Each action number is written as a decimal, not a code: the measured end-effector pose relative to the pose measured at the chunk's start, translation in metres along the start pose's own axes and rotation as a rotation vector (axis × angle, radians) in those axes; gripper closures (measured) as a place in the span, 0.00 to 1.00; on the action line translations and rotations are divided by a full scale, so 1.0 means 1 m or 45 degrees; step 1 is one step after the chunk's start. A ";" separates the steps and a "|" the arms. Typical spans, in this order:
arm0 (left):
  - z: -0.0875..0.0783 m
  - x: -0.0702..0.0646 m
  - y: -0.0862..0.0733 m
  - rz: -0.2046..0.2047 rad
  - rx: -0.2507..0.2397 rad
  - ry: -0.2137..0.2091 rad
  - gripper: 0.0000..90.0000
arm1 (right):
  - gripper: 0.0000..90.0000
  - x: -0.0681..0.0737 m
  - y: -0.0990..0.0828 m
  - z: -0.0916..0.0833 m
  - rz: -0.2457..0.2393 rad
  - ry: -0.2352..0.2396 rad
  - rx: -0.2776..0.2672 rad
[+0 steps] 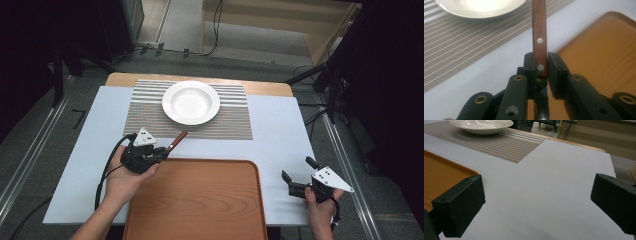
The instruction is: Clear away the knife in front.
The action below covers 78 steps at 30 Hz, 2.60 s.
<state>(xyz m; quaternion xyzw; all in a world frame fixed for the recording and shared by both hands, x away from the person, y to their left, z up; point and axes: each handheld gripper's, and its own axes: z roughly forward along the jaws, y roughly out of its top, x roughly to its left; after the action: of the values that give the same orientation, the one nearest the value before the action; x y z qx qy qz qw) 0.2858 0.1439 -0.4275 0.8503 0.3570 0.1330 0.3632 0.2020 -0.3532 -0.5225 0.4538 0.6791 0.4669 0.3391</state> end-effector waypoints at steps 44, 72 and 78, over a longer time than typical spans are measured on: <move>0.003 -0.037 -0.074 -0.047 0.089 -0.089 0.85 | 0.00 0.001 0.000 0.001 -0.006 -0.009 0.013; 0.020 -0.045 -0.061 0.096 0.065 -0.212 0.99 | 0.00 0.001 0.000 0.002 -0.013 -0.012 0.019; 0.029 -0.041 -0.066 0.109 0.133 -0.136 0.99 | 0.00 0.001 0.000 0.002 -0.017 -0.012 0.021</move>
<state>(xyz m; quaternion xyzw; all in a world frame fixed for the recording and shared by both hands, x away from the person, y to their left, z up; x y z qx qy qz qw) 0.2369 0.1313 -0.4934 0.8885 0.3069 0.0842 0.3306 0.2035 -0.3514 -0.5230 0.4544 0.6843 0.4567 0.3416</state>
